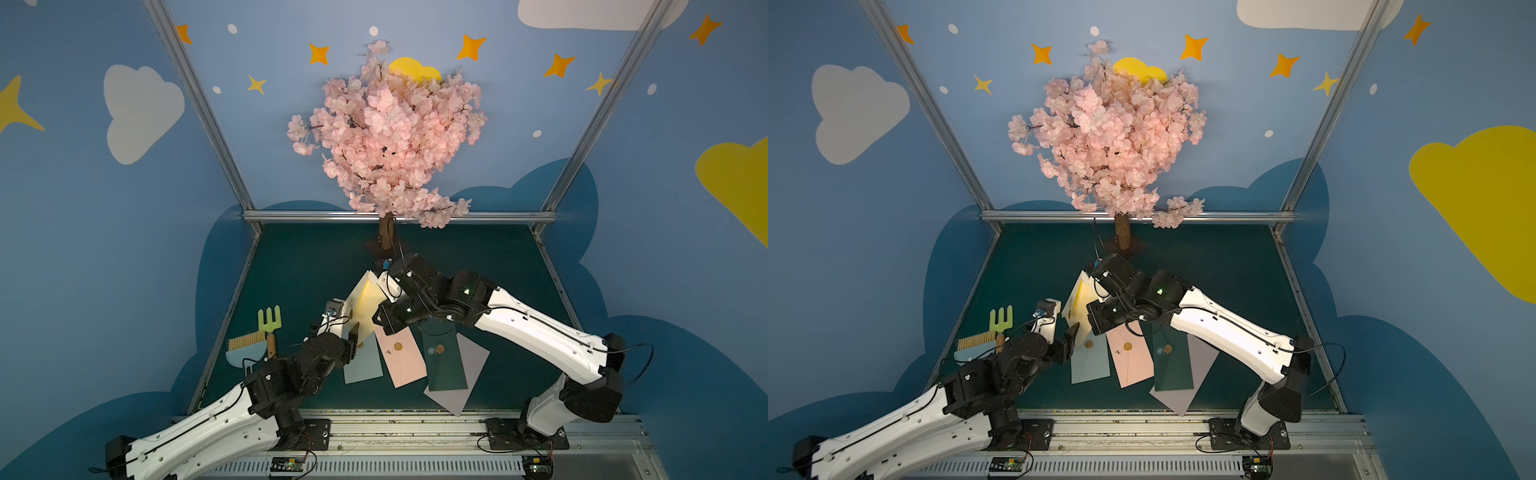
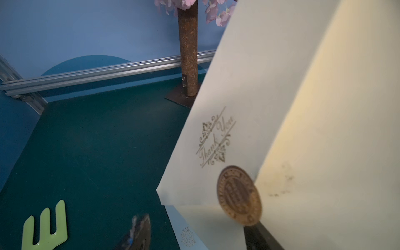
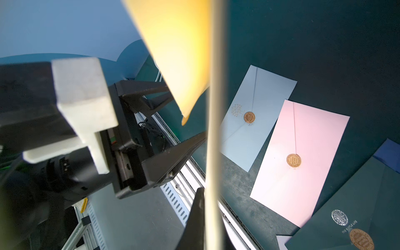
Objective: Open the envelope
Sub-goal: Open the envelope flap on the envelope.
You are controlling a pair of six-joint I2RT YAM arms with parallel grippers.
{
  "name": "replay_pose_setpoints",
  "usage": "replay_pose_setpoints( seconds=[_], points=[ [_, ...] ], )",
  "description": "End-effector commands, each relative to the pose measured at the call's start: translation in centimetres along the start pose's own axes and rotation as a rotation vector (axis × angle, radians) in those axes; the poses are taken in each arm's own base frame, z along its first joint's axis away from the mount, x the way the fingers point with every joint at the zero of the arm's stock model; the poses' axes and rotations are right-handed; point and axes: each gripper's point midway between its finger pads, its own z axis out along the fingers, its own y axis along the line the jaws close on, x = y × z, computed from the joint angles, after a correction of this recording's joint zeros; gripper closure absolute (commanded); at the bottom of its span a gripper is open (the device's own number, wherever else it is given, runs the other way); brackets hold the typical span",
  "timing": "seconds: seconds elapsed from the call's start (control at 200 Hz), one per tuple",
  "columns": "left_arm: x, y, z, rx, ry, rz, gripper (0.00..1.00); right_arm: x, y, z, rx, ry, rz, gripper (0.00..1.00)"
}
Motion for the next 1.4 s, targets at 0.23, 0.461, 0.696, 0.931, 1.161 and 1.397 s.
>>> replay_pose_setpoints(
  seconds=[0.23,0.461,0.696,0.931,1.161,1.397],
  points=[
    [-2.4,4.0,-1.8,-0.166,-0.116,-0.057,0.31,1.5,1.0,-0.2,-0.052,0.042,-0.006,1.00],
    [-3.0,5.0,-2.4,-0.209,-0.144,-0.063,0.31,2.8,1.8,-0.2,-0.093,0.084,-0.007,1.00],
    [-2.1,6.3,-2.5,-0.256,-0.118,-0.094,0.31,3.7,4.0,-1.1,-0.209,0.095,-0.030,1.00],
    [-1.8,7.0,-2.6,-0.247,-0.107,-0.122,0.31,5.3,7.0,-2.3,-0.387,0.123,-0.081,1.00],
    [-2.0,5.0,-1.4,-0.129,-0.095,-0.132,0.29,6.0,9.8,-2.7,-0.553,0.145,-0.117,1.00],
    [-2.0,3.4,-1.1,-0.014,-0.096,-0.159,0.27,5.9,9.5,-2.2,-0.555,0.151,-0.115,1.00]
  ],
)
